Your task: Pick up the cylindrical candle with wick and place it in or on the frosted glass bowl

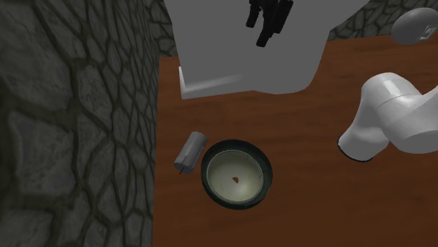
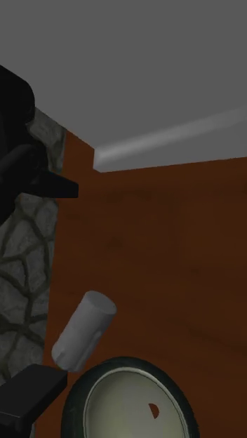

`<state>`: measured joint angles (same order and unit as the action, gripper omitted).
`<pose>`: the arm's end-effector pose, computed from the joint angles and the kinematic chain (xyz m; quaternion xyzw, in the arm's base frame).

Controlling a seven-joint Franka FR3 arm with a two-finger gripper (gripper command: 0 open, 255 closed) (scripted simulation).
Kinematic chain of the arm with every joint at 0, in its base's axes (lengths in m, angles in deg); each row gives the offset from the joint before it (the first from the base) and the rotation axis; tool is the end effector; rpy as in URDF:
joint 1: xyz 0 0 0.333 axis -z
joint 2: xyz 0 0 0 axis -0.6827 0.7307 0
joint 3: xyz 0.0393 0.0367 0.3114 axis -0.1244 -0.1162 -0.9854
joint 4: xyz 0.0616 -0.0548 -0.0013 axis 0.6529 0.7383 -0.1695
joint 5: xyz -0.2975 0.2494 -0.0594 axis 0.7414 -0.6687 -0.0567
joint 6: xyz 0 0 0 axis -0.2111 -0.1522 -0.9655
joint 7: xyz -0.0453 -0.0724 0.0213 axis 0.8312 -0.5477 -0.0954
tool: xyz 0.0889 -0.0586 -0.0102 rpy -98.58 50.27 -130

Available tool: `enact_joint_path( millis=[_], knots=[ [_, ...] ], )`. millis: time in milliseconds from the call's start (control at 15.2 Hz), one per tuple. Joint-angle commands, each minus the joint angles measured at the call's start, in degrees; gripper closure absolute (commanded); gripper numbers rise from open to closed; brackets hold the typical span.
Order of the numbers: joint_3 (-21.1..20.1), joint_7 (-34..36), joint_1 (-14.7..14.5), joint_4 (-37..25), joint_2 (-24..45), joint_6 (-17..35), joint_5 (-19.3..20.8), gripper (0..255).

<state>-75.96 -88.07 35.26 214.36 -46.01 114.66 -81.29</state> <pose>0.3796 -0.0267 0.6321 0.9697 0.2067 0.1295 0.0138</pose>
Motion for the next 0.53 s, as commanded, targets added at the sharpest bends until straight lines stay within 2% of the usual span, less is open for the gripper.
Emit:
enact_joint_path(
  millis=[0, 66, 132, 198, 462],
  knots=[
    [1.3, -3.7, -2.3, -0.2, 12.6, 4.6, -0.5, 0],
    [2.1, -5.6, -3.5, -0.8, 14.6, 5.3, -0.8, 0],
    [0.4, -2.6, -2.4, 0.4, 2.6, 6.3, -0.5, 0],
    [0.4, -2.6, -2.4, 0.4, 2.6, 6.3, -0.6, 0],
    [0.2, -8.4, -5.1, 3.9, 6.1, 13.4, 0.6, 0]
  ],
)
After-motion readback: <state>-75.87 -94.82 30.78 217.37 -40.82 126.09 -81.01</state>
